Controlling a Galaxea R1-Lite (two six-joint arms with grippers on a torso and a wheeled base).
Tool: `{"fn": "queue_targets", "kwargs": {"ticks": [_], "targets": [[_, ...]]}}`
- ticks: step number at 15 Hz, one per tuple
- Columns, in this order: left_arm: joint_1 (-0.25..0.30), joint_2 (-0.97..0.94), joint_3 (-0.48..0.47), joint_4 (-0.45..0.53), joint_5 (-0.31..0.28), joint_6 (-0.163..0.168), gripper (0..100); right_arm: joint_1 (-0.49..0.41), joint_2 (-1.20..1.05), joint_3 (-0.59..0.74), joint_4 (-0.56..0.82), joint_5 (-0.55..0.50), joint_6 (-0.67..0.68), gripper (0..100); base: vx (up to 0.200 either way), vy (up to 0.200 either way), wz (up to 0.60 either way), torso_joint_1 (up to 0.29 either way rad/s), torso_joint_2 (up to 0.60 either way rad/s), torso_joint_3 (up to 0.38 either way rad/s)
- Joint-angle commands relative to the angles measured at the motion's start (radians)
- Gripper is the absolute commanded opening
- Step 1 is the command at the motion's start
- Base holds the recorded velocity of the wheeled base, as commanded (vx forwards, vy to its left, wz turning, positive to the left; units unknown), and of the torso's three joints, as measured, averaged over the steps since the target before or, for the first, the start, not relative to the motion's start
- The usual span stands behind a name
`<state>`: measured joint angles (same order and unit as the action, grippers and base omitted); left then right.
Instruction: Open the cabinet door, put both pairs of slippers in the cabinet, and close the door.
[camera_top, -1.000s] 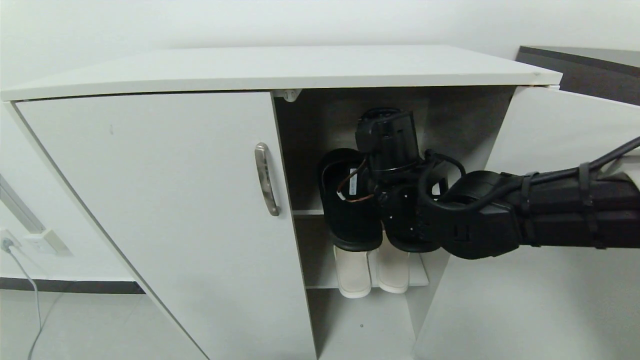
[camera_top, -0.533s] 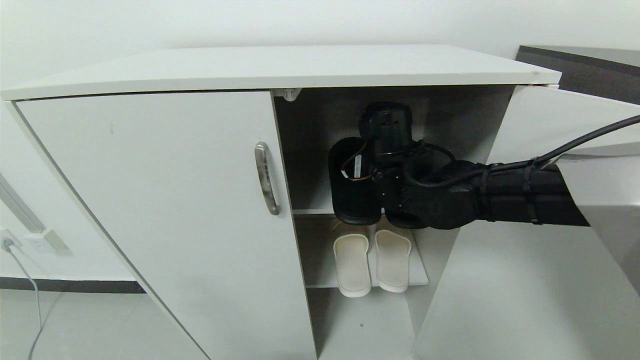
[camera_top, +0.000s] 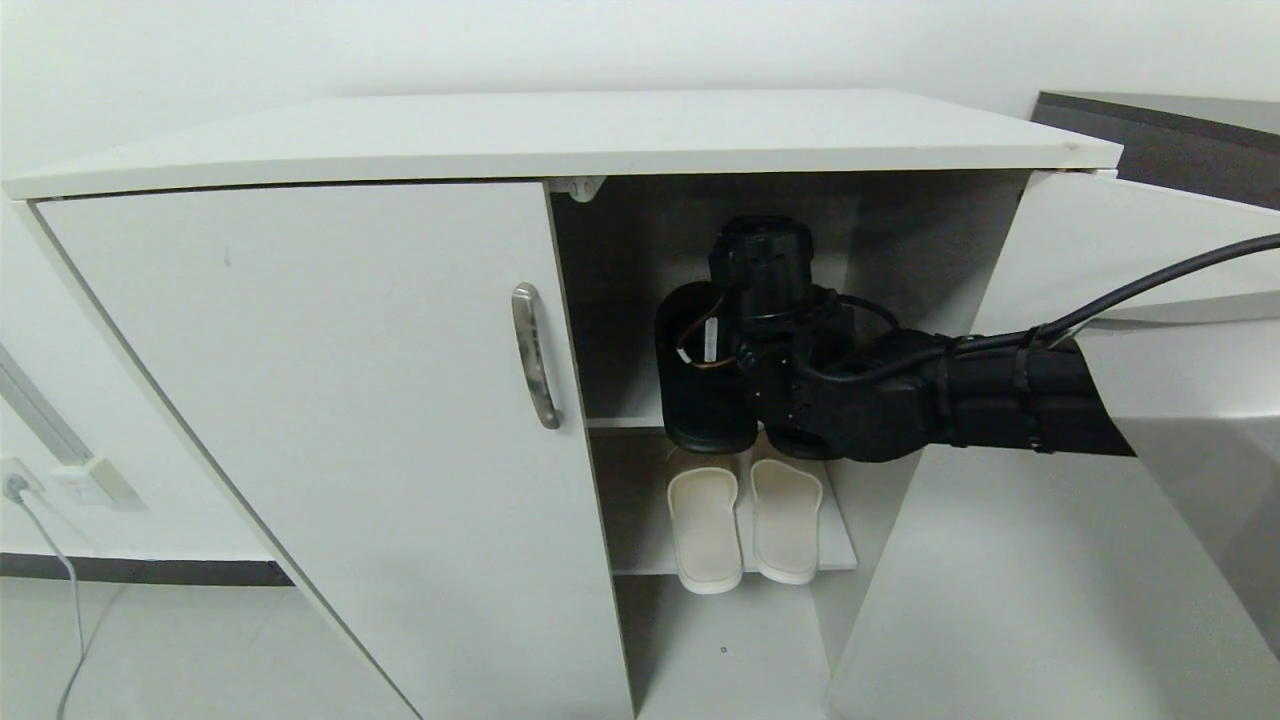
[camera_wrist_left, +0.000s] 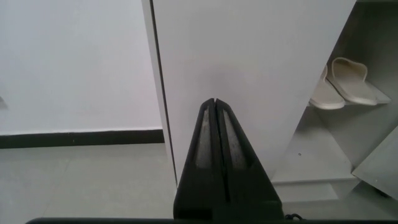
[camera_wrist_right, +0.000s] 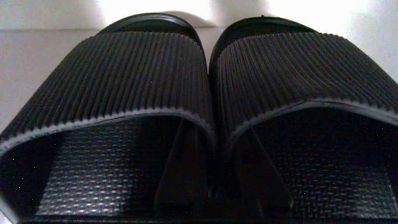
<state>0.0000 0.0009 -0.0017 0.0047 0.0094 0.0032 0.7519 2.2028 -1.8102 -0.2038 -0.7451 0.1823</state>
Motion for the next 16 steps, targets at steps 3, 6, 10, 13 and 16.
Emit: {"fn": "queue_targets", "kwargs": {"ticks": [3,6,10,13,16], "targets": [[0.000,-0.001,0.000,0.000,0.001,0.000,0,0.010,-0.018,0.026,-0.003,0.000,0.002,100,0.000,0.000,0.00,0.000,0.00,0.000],[0.000,-0.001,0.000,0.000,0.001,0.000,0,0.052,-0.126,0.170,-0.023,-0.008,0.014,100,0.000,0.000,0.00,0.000,0.00,0.000],[0.000,0.001,0.000,-0.002,0.001,-0.002,0,0.147,-0.321,0.451,-0.121,-0.011,0.009,100,0.000,0.000,0.00,0.000,0.00,0.000],[0.000,0.001,0.000,0.000,0.000,0.000,0,0.201,-0.439,0.695,-0.209,-0.002,0.012,100,0.000,0.000,0.00,0.000,0.00,0.000],[0.000,0.001,0.000,0.000,0.000,0.000,0,0.224,-0.517,0.931,-0.404,0.047,0.005,100,0.000,0.000,0.00,0.000,0.00,0.000]]}}
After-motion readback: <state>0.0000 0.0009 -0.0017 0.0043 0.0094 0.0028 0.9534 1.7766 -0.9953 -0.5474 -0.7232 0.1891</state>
